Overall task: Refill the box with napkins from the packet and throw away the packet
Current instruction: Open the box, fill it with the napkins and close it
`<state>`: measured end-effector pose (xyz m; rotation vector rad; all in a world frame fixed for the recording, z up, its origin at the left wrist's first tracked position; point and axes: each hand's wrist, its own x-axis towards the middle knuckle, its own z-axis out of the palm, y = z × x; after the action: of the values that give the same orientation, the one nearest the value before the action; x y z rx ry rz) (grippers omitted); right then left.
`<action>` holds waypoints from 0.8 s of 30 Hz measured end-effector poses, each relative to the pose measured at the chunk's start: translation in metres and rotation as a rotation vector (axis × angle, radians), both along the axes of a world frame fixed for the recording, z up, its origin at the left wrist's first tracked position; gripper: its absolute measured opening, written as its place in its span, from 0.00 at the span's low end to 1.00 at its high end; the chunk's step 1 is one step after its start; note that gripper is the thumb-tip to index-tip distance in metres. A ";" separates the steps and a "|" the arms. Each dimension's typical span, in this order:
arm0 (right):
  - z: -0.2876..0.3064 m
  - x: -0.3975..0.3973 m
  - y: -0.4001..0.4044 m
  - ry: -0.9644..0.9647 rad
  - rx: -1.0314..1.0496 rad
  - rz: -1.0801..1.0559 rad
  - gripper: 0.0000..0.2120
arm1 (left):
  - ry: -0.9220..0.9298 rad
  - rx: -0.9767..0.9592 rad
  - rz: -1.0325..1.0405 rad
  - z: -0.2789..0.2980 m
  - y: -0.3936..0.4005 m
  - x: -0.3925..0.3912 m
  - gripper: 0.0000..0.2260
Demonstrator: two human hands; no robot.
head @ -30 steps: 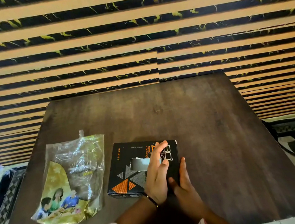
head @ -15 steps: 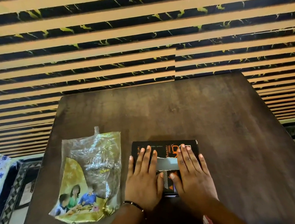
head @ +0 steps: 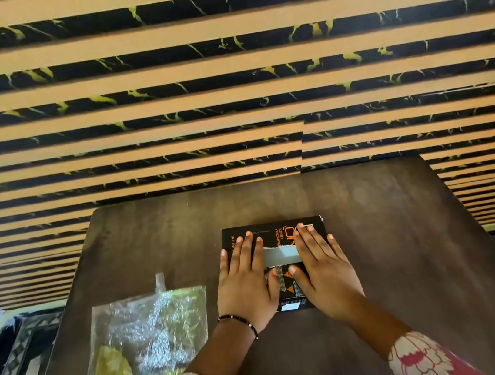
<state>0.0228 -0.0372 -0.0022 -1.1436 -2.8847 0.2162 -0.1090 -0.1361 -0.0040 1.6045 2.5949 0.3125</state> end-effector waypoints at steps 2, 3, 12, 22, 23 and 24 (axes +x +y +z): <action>-0.001 -0.016 0.025 0.023 -0.001 0.018 0.34 | -0.001 0.005 0.010 0.001 0.024 -0.015 0.26; -0.001 -0.023 0.036 0.037 0.009 0.025 0.34 | -0.003 0.012 0.013 0.001 0.035 -0.021 0.27; -0.005 -0.080 0.124 0.076 0.033 0.060 0.33 | 0.016 0.036 0.030 -0.001 0.118 -0.073 0.30; -0.006 -0.103 0.158 0.058 0.062 0.077 0.33 | 0.055 0.006 0.008 -0.005 0.152 -0.098 0.33; -0.007 -0.104 0.157 0.053 0.074 0.076 0.33 | 0.059 -0.008 -0.001 -0.005 0.152 -0.099 0.33; -0.007 -0.104 0.156 0.045 0.084 0.075 0.32 | 0.059 -0.020 -0.007 -0.005 0.152 -0.099 0.33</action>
<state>-0.0808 0.1188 -0.0087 -1.0051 -2.8696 0.1193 -0.2078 0.0163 -0.0088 1.6403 2.6263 0.2408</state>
